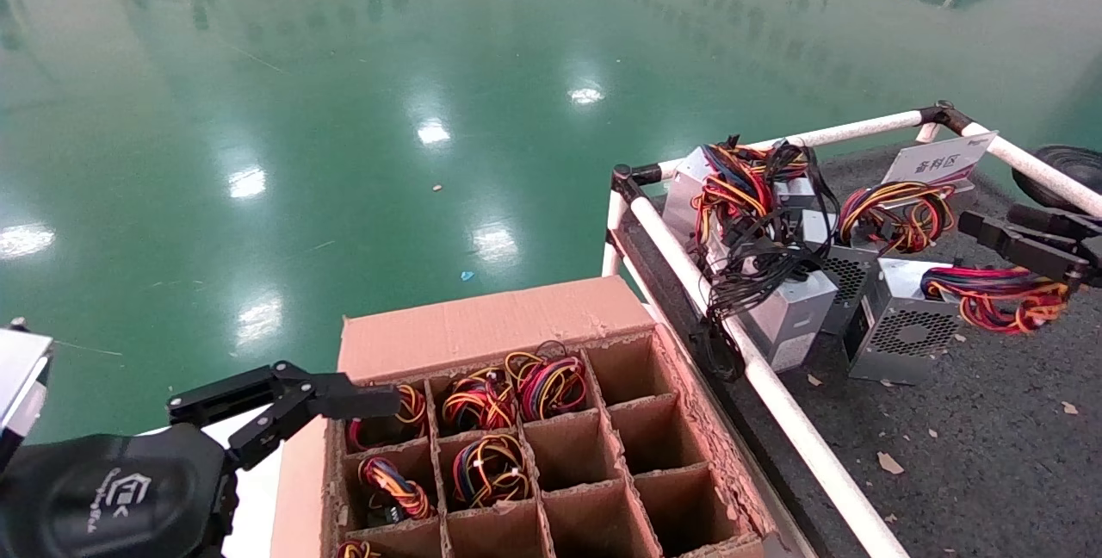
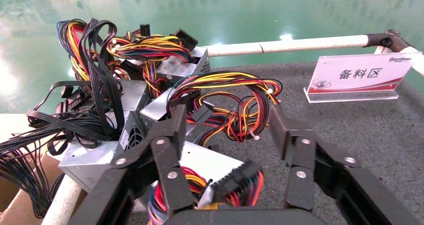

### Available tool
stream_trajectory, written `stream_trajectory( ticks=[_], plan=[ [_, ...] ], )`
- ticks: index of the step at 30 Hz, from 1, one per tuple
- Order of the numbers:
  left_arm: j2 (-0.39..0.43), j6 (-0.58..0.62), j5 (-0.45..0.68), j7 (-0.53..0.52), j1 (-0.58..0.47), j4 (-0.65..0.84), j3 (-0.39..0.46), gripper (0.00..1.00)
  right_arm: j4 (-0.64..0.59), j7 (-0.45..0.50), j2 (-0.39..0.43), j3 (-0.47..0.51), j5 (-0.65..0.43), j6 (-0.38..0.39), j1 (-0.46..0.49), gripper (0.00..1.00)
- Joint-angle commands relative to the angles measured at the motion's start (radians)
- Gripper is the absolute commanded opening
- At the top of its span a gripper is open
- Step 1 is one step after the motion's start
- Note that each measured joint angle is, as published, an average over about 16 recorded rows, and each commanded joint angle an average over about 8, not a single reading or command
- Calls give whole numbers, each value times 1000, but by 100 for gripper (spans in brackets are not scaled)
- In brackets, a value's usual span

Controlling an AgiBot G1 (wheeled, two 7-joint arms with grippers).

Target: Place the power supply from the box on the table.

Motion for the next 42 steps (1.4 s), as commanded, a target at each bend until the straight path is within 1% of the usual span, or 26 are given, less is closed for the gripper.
stream_trajectory(
  ticks=[1, 5, 11, 16, 20, 42],
  plan=[
    [0, 0, 0, 0, 0, 0, 0, 100, 2, 1, 1, 0, 1, -5, 2, 100],
    [0, 0, 0, 0, 0, 0, 0, 100, 15, 5, 4, -2, -2, -22, 14, 100],
    [0, 0, 0, 0, 0, 0, 0, 100, 29, 5, 4, -9, -11, -24, 20, 100],
    [0, 0, 0, 0, 0, 0, 0, 100, 59, 13, 5, -6, -1, -29, 4, 100],
    [0, 0, 0, 0, 0, 0, 0, 100, 126, 29, 8, -2, 20, -44, -30, 100],
    [0, 0, 0, 0, 0, 1, 0, 100, 584, 138, 27, 35, 172, -141, -272, 100]
  ],
)
